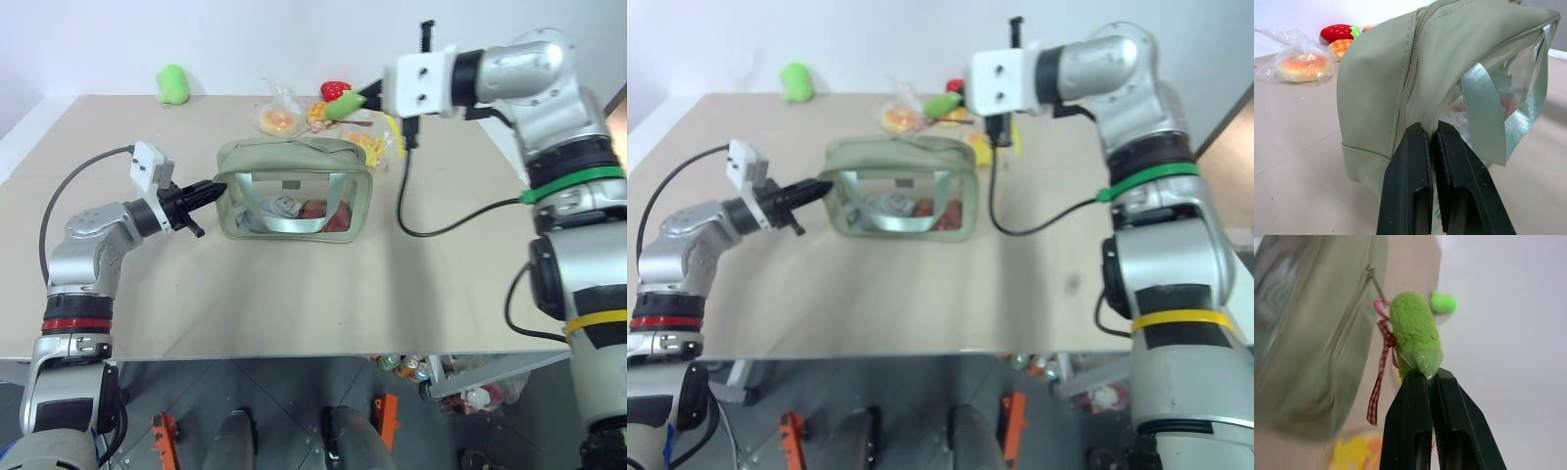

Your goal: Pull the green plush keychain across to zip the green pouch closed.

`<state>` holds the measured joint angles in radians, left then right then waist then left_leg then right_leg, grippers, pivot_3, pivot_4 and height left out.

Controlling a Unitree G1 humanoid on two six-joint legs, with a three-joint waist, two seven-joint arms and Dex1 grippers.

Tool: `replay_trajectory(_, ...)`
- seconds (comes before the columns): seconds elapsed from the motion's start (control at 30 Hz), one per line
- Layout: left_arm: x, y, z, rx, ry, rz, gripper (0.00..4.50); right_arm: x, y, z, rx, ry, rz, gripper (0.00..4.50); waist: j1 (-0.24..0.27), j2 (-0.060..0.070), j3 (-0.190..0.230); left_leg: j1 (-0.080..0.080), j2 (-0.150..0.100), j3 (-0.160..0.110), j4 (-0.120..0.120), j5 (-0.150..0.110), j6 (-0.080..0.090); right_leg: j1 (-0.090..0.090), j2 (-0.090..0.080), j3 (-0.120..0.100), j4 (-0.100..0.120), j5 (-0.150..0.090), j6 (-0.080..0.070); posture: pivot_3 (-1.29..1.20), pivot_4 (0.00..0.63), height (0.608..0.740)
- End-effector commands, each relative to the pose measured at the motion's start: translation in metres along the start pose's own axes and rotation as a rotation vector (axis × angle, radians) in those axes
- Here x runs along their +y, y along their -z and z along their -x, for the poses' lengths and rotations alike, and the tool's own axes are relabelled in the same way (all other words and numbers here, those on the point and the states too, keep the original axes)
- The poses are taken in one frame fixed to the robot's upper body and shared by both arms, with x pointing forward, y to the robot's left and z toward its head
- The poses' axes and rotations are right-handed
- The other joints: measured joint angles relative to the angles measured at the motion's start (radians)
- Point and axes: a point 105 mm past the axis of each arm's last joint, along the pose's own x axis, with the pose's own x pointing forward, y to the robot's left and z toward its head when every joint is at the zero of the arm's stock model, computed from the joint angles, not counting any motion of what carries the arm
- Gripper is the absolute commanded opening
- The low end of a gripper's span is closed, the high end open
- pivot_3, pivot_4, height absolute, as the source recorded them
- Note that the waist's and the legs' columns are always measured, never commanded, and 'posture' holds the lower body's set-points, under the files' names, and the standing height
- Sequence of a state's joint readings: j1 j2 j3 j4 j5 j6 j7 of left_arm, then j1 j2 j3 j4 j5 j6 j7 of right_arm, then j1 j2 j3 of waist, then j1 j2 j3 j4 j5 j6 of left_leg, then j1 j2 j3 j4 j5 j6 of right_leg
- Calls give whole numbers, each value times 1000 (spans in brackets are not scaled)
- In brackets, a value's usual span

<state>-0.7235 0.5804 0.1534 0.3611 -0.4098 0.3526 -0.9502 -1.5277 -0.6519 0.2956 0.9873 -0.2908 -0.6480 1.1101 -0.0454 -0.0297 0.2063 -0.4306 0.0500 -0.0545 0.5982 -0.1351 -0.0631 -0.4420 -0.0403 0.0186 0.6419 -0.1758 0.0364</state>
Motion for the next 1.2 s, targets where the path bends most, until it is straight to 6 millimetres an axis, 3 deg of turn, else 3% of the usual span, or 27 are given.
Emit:
replay_trajectory(0.03, 2, 4, 3, 27, -6, 1, 0, 15, 20, 22, 96, -63, 55, 71, -1, 0, 0, 0, 0, 0, 0, 0, 0, 0, 0, 0, 0, 0, 0, 0, 150, 740)
replay_trajectory(0.33, 3, 3, 5, 40, -3, 5, 0, 47, 74, 56, 377, -95, 186, 71, -1, 1, 0, 1, 0, 1, 0, 0, 0, 0, 0, 0, 0, 0, -1, 0, 150, 740)
replay_trajectory(0.5, 2, 5, 5, 49, 4, 10, 0, 69, 89, 58, 438, -128, 255, 71, -1, 1, 0, 1, -1, 2, 0, 0, 0, 0, -1, 2, 0, 0, -1, 0, 150, 740)
replay_trajectory(0.67, 1, 5, 5, 52, 7, 13, 0, 125, 80, 26, 320, -206, 234, 71, -1, -1, -1, 3, -1, 3, 0, 0, 0, 2, -1, 3, 0, -1, 0, 0, 150, 740)
replay_trajectory(0.77, 0, 6, 6, 56, 8, 15, 0, 146, 71, 10, 266, -211, 199, 71, -2, -1, -1, 3, -1, 4, 0, 0, 0, 2, -1, 4, 0, -1, 0, 0, 150, 740)
replay_trajectory(0.93, 1, 5, 7, 59, 3, 17, 0, 172, 62, -11, 218, -210, 148, 71, -4, -1, -1, 4, -1, 6, 1, 0, 0, 2, -1, 6, 1, 0, 1, 0, 150, 740)
replay_trajectory(1.2, -1, 6, 7, 49, 2, 38, 0, 191, 54, -29, 186, -223, 108, 71, -4, -1, -1, 5, -1, 7, 1, 0, 1, 3, -1, 8, 1, 0, 1, 0, 150, 740)
